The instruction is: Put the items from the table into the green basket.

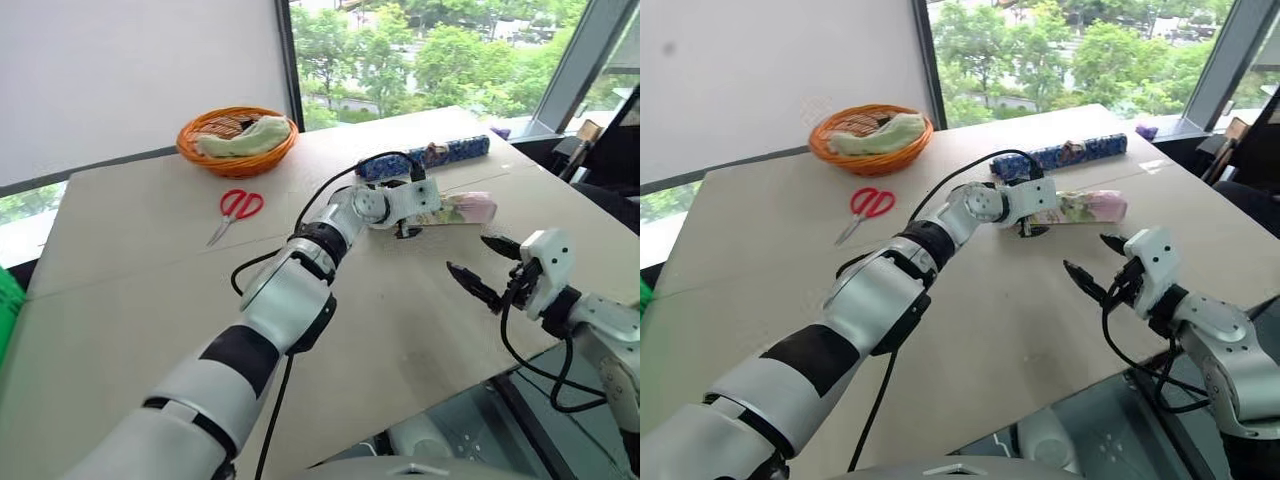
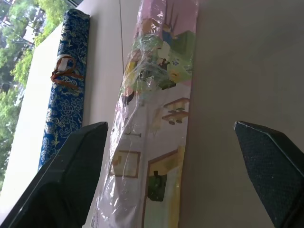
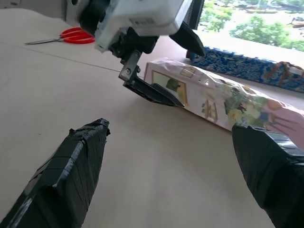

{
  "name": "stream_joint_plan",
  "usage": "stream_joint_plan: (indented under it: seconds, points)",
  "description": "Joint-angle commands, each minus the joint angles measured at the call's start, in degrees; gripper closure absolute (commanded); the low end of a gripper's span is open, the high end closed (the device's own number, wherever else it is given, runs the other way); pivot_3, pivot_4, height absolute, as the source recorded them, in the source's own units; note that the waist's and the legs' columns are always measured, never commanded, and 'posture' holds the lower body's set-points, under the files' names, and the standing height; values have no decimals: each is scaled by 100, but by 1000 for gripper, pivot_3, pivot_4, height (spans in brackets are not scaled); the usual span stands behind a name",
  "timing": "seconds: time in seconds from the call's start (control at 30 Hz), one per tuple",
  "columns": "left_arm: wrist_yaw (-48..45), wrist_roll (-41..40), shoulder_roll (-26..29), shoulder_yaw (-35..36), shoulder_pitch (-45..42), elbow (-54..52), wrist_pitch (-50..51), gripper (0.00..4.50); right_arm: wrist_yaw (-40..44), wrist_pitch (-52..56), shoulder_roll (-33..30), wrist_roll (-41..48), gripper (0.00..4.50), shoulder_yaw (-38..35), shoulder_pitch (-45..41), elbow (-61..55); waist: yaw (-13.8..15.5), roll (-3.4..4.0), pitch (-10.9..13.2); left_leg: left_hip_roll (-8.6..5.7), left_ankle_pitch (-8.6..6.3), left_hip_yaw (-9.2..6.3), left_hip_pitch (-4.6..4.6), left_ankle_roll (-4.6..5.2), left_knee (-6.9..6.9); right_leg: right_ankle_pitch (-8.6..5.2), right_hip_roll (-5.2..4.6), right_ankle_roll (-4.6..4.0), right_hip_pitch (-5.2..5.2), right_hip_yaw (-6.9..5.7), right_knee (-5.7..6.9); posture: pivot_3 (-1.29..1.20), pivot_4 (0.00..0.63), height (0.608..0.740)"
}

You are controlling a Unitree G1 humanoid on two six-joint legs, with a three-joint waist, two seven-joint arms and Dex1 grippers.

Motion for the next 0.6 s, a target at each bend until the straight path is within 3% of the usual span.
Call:
stream_joint_plan:
  seconds: [0.03,0.37,0.6]
  points:
    - [661,174,-65,81,-139,-45,335,56,-182,-91,91,-19,0,-107,82,-351,-170,0,1,-1,0,-1,0,0,-1,-1,-3,2,1,-1,0,-495,0,738]
    - [834,-96,20,723,-124,-93,448,56,-174,8,-34,8,0,-244,83,-317,-854,-33,34,-12,-2,-3,82,2,-32,-16,-26,27,78,0,-5,-461,0,738]
    - [422,-947,512,1706,5,-318,486,56,197,-138,-460,-185,0,-137,-787,803,-847,-45,57,-15,-2,4,96,2,-44,-15,-18,28,82,28,-1,-352,0,738]
